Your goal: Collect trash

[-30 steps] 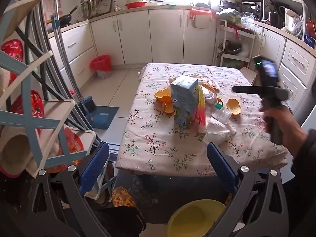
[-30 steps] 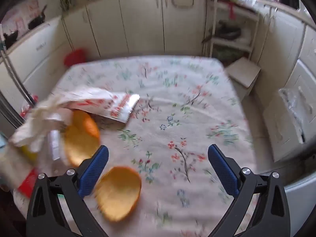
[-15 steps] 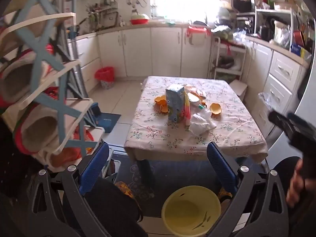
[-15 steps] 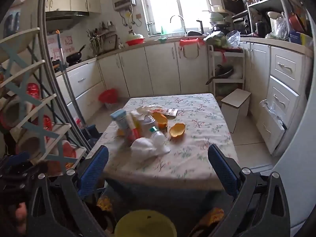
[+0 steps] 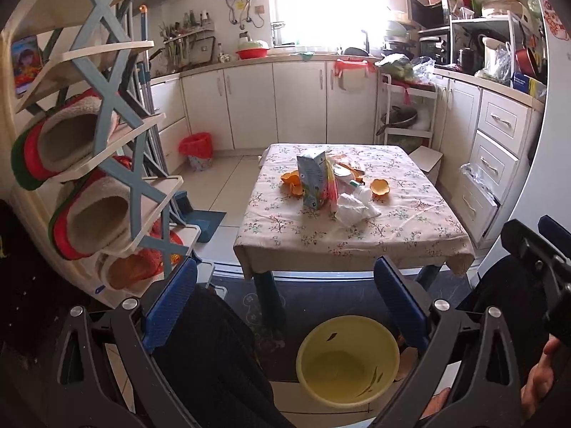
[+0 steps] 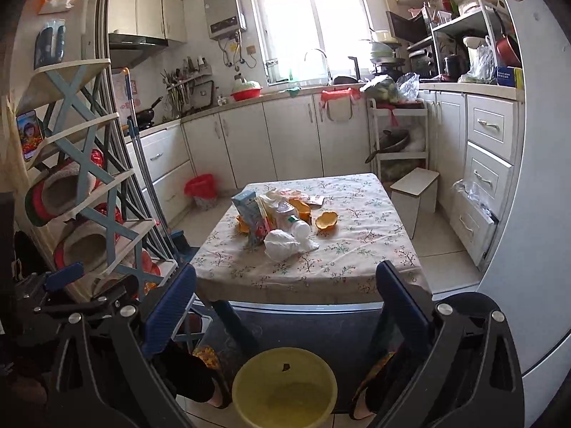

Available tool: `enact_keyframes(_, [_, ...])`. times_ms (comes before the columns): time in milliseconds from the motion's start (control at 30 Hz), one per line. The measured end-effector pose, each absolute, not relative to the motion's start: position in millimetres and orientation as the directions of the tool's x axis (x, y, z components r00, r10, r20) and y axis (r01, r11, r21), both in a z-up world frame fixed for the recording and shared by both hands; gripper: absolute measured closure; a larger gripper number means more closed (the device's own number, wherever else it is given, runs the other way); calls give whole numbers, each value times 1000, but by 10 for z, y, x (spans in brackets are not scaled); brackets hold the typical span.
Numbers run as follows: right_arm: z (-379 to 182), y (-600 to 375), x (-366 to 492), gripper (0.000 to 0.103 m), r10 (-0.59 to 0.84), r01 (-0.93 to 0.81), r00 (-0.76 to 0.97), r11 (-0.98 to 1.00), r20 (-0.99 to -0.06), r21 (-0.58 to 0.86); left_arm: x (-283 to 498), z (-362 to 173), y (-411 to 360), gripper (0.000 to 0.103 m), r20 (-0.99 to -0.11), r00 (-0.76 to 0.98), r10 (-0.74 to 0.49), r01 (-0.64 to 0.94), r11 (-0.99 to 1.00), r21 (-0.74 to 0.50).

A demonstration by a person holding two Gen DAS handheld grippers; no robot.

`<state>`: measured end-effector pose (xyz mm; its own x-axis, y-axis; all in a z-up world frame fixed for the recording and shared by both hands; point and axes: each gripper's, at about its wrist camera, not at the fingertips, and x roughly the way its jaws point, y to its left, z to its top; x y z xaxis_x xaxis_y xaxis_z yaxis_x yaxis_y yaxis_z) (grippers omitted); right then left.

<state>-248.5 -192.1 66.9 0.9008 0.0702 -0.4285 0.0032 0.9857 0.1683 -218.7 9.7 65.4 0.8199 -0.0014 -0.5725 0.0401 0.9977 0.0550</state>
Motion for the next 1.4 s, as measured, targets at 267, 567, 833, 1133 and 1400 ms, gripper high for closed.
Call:
enact_keyframes(267, [646, -1804, -2552, 6, 80, -18, 907, 988, -414, 151, -2210, 634, 67, 8, -576, 818, 10, 32, 998, 63])
enact_keyframes(567, [689, -1784, -2578, 6, 79, -21, 908, 989, -411, 143, -2204, 608, 68, 8, -583, 812, 12, 25, 998, 55])
enact_keyframes(833, [702, -1776, -2577, 6, 76, -20, 908, 990, -412, 139, -2195, 601, 80, 8, -585, 811, 13, 22, 998, 53])
enact_keyframes(1133, [702, -1769, -2572, 6, 77, -20, 905, 990, -418, 140, -2182, 586, 102, 8, -589, 808, 14, 20, 999, 50])
enact_keyframes(1400, [701, -1770, -2567, 6, 77, -19, 903, 990, -422, 140, -2183, 581, 106, 8, -589, 808, 14, 20, 999, 51])
